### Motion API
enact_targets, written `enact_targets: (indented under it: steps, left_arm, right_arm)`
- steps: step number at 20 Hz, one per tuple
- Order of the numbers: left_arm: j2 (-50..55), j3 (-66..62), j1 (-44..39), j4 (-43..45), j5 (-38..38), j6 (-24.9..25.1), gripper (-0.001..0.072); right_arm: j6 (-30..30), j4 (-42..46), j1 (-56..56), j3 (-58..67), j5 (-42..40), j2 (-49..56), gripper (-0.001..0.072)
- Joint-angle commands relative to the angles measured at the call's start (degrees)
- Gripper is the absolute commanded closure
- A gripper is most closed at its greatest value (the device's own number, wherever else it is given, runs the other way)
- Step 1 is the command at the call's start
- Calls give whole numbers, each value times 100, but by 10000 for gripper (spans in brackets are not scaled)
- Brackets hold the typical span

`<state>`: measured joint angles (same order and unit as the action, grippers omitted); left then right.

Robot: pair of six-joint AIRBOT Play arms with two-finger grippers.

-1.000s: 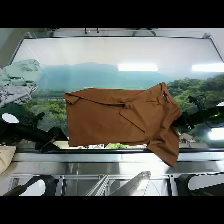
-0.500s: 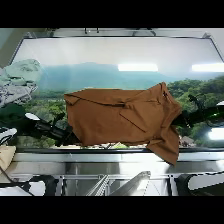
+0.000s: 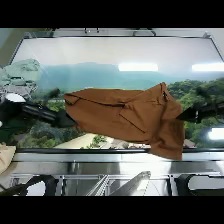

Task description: Fold the shirts.

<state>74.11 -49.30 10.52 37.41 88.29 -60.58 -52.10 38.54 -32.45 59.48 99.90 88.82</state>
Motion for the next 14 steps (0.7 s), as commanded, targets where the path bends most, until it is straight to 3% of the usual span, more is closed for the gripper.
enact_targets:
  steps: [1,5,11,14]
  left_arm:
    - [-844,-612,584,-1447,417,72,686]
    - [-1517,-1652,1390,-2944,778,157,682]
    - [-2105,-2396,3091,-4433,1366,-129,681]
    - [-2133,-2090,3539,-5499,1526,-247,681]
  right_arm:
    - [87,-1926,-227,111,564,-1117,691]
    - [280,-4343,-501,162,509,-2780,690]
    - [280,-4795,-1860,470,-1088,-4863,690]
    - [319,-5458,-1888,470,-1143,-5053,690]
